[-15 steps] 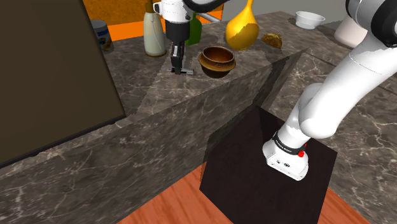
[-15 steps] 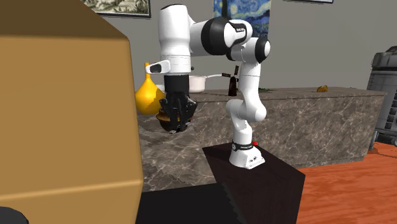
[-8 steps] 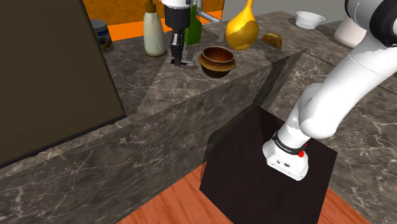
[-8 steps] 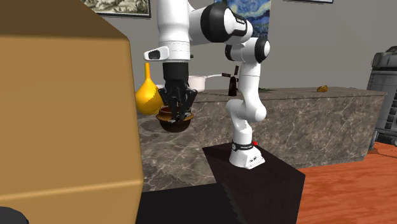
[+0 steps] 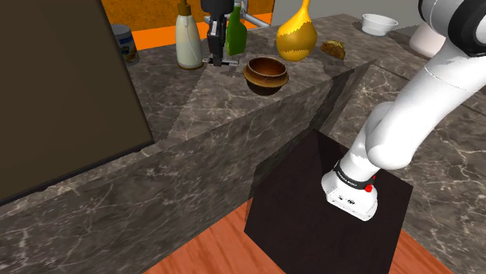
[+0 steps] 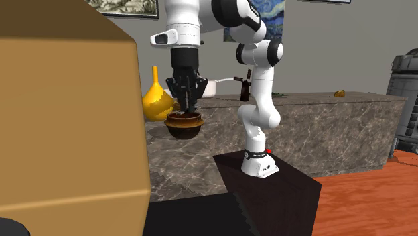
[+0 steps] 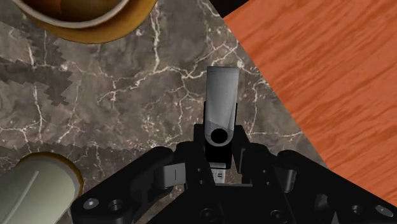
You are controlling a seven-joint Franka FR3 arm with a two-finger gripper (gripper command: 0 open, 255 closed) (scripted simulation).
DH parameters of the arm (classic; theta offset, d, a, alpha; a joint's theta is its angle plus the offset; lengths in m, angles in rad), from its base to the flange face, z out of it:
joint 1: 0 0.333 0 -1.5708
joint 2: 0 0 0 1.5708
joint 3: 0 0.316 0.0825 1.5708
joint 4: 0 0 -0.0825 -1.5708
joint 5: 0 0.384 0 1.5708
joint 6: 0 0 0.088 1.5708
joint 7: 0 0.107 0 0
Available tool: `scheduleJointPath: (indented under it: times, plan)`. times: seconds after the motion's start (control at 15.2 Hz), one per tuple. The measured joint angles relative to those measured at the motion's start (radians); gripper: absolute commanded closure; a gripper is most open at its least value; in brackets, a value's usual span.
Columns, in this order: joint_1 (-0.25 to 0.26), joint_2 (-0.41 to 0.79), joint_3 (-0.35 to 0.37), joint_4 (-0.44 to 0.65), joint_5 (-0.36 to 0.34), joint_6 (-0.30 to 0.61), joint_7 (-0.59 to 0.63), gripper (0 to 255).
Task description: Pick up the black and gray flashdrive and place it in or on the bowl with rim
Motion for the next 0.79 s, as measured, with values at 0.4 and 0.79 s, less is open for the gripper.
scheduleJointPath:
  times: [0.4, 0.79]
  plan:
    - [-0.03, -0.055, -0.04, -0.02, 0.007, -0.037, -0.068, 255]
    - [-0.082, -0.185, -0.129, -0.157, 0.009, -0.032, -0.213, 255]
